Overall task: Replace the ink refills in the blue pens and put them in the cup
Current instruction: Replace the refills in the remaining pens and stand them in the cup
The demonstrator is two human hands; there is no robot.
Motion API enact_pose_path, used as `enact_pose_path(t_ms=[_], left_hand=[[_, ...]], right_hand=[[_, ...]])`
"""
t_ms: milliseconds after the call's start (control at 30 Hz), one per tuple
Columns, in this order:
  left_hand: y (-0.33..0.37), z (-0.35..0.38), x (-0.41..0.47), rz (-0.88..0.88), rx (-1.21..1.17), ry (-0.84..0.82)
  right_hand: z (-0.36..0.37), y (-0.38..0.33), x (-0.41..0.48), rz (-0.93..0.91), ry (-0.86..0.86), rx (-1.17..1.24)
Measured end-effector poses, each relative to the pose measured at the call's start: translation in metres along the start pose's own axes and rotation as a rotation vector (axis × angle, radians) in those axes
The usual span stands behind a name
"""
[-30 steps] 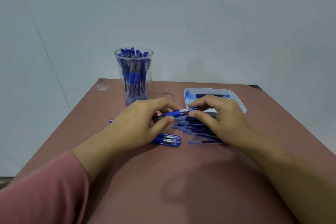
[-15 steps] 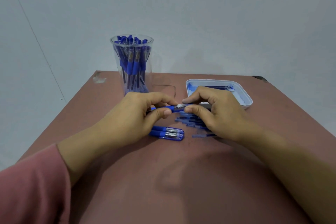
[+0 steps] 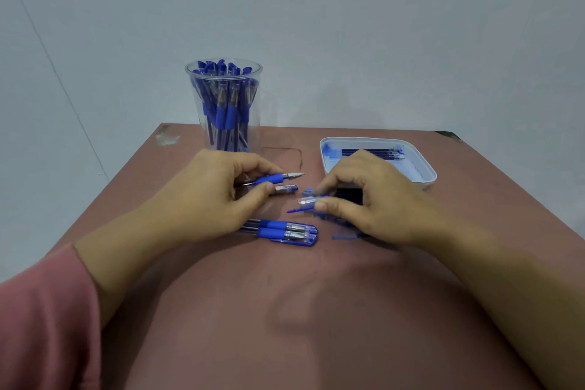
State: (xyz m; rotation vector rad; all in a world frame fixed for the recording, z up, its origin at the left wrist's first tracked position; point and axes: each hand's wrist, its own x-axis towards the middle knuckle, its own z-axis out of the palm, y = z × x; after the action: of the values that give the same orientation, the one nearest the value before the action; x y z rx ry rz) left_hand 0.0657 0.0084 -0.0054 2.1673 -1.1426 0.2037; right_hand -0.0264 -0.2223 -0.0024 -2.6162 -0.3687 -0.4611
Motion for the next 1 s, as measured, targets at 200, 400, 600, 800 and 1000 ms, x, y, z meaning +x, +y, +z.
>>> enact_pose_path(t_ms=[200, 400, 600, 800, 1000], left_hand=[[0.001, -0.002, 0.003, 0.106, 0.035, 0.012], [0.006, -0.003, 0.002, 0.165, -0.006, 0.035], [0.011, 0.001, 0.0, 0.159, -0.092, 0.074], [0.012, 0.003, 0.0, 0.136, -0.134, 0.055], [0.008, 0.003, 0.001, 0.156, -0.112, 0.071]], right_hand=[[0.008, -0.001, 0.004, -0.009, -0.085, -0.099], [0.004, -0.008, 0.001, 0.058, 0.138, 0.125], [0.007, -0.014, 0.002, 0.018, 0.203, 0.253], [0.007, -0.012, 0.0, -0.023, 0.229, 0.261], [0.007, -0.018, -0.001, 0.021, 0.212, 0.353]])
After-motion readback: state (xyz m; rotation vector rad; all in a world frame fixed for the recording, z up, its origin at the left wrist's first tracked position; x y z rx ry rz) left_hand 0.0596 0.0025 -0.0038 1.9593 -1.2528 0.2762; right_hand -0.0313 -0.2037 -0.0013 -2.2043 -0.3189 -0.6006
